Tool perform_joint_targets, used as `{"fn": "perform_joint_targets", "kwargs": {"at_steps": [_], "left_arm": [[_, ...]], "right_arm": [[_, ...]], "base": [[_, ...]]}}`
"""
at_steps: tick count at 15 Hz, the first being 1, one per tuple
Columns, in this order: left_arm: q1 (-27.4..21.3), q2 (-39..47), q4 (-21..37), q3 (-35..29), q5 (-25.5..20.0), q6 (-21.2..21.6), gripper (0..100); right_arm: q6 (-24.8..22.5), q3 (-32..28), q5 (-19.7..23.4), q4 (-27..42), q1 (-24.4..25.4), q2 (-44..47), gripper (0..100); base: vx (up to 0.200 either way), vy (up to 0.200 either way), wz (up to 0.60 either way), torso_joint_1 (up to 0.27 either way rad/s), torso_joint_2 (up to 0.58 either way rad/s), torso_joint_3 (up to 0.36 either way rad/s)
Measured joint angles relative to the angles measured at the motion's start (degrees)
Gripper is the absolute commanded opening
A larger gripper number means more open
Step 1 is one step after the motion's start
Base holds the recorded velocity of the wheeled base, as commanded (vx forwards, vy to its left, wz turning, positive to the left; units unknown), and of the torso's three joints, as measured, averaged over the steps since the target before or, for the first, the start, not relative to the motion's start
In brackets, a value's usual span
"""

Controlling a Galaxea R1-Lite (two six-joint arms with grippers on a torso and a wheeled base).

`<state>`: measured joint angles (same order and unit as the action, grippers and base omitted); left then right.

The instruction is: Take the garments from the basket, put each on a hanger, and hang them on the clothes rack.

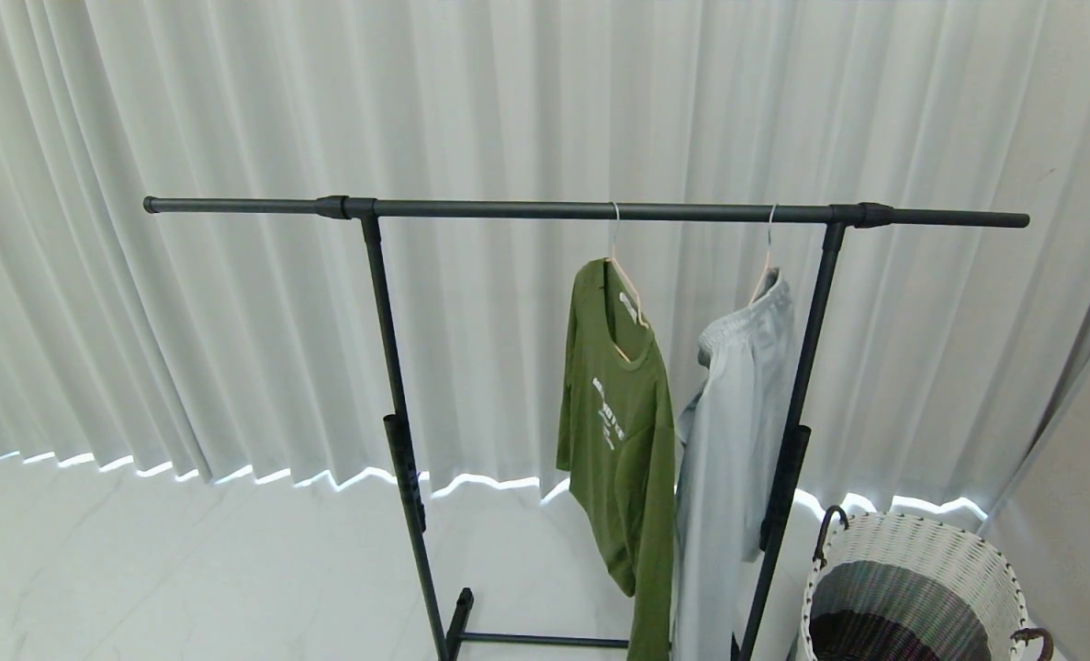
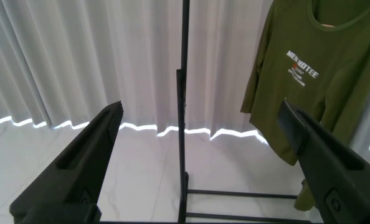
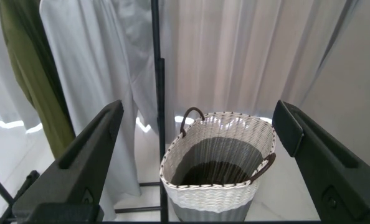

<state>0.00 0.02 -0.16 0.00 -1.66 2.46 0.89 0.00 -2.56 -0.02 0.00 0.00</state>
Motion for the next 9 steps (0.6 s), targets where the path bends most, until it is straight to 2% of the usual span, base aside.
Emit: {"fn": "perform_joint_targets", "kwargs": {"at_steps": [9], "left_arm": [[0.0, 0.0, 0.0, 0.0, 0.0, 0.0, 100]], "right_arm": [[0.0, 0.0, 0.0, 0.0, 0.0, 0.0, 100]], "base": [[0.000, 0.000, 0.00, 0.000, 0.00, 0.000]]}}
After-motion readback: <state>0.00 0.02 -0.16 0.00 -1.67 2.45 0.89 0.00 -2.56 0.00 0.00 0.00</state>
